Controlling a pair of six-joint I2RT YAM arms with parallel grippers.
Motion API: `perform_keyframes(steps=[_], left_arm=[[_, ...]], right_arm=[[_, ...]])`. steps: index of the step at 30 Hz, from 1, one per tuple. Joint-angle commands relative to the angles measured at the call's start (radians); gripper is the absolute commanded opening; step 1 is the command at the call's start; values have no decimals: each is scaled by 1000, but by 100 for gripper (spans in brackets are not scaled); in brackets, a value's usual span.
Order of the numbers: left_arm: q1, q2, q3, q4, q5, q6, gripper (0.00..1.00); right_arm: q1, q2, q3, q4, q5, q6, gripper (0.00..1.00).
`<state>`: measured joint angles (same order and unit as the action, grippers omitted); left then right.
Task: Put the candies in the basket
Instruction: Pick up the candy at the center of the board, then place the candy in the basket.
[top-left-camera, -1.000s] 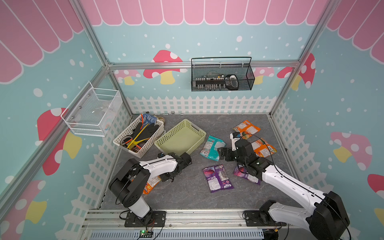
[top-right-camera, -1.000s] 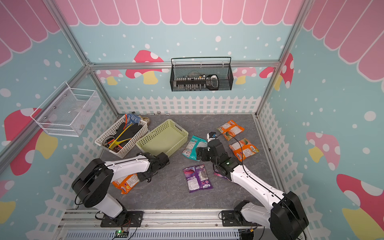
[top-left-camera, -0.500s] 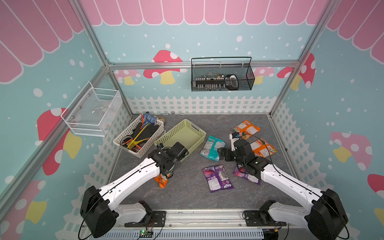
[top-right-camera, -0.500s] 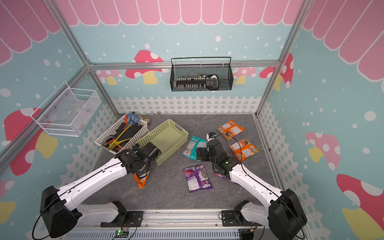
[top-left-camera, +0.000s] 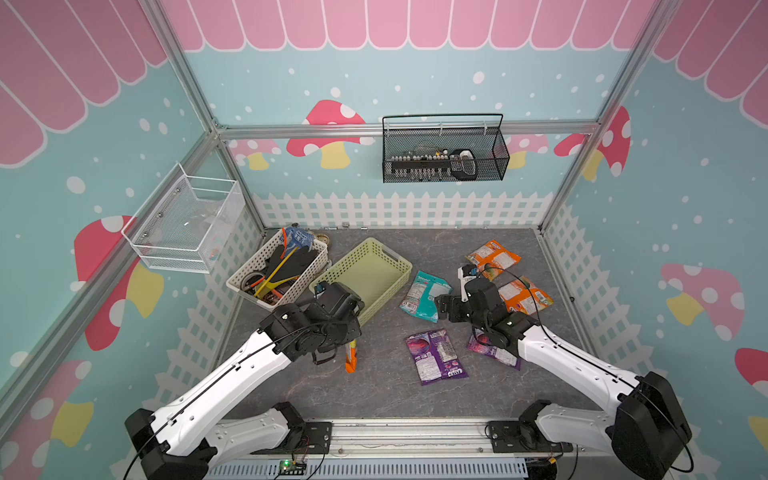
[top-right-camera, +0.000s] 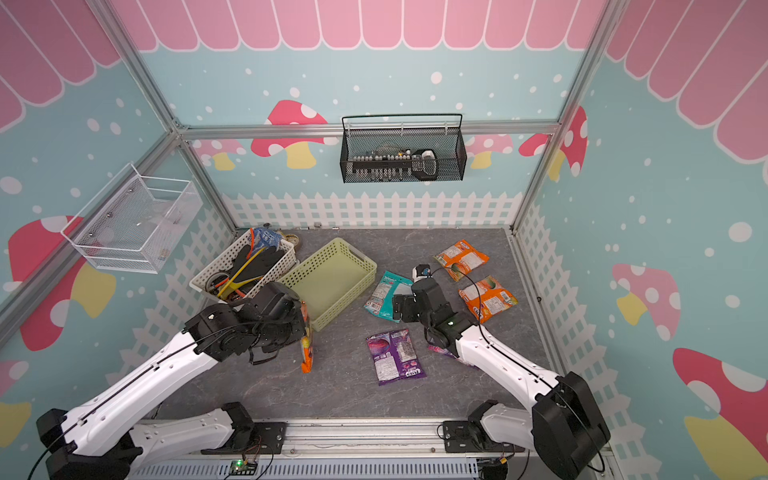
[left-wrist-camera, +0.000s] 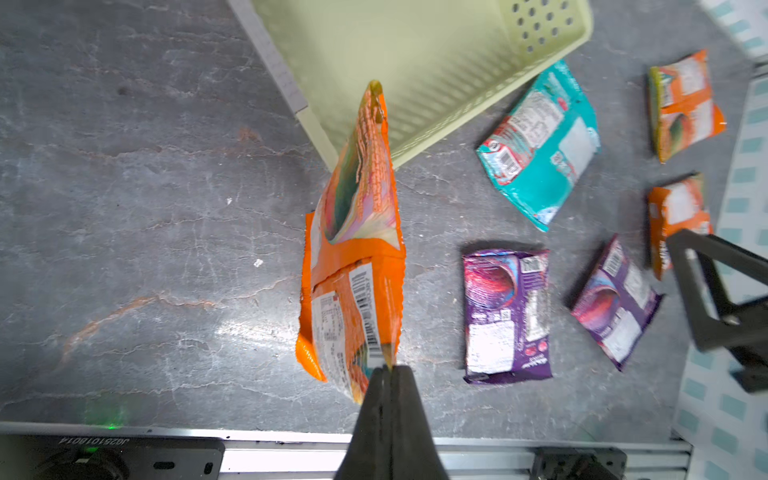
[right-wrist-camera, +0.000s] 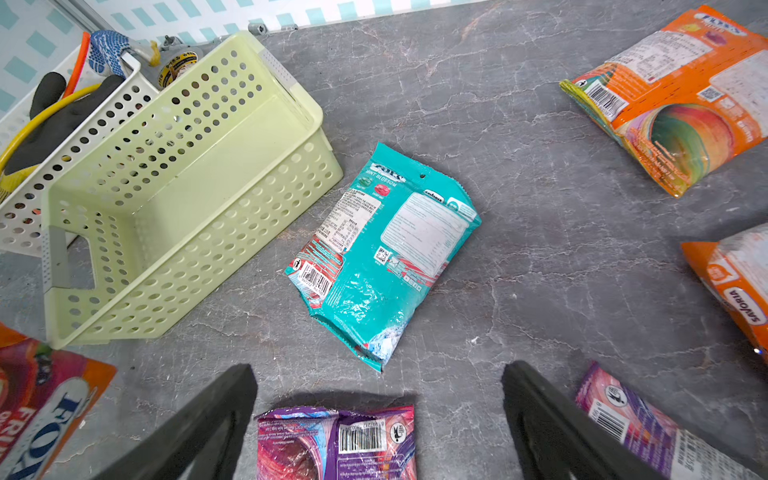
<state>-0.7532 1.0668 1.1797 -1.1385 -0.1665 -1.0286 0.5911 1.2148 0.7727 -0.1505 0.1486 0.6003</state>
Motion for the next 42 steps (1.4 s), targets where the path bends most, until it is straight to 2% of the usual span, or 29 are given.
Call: perform_keyframes(steps=[1,6,10,13,15,17,22,26,33,38,42], left_arm=[[-23,-26,72,50,-4,51,0],[-26,45,183,119,-18,84,0],[-19,150,286,166,-147,158,0],[33,243,360,206,-211,221,0],[86,290,377,267,-199,266,0],[141,339,389,335,-138,324,0],[197,472,442,389,-144,398,0],[242,542,449,456,-93,394,0],[254,646,460,576,-91,345,0],[297,701,452,691,4,276,0],[306,715,407,703,-39,238,0]], right_arm=[[8,4,22,-6,20,-2,98],[8,5,32,-6,23,0,98],[7,8,34,-6,17,4,98],[9,2,30,-7,17,4,98],[7,-5,26,-11,20,4,98],[7,-14,20,-15,22,4,98],[9,-35,4,-18,32,2,98],[7,-33,5,-20,34,-5,98],[8,-28,4,-18,26,-2,98],[8,-36,-7,-17,17,1,98],[8,-42,-6,-17,20,-1,98]])
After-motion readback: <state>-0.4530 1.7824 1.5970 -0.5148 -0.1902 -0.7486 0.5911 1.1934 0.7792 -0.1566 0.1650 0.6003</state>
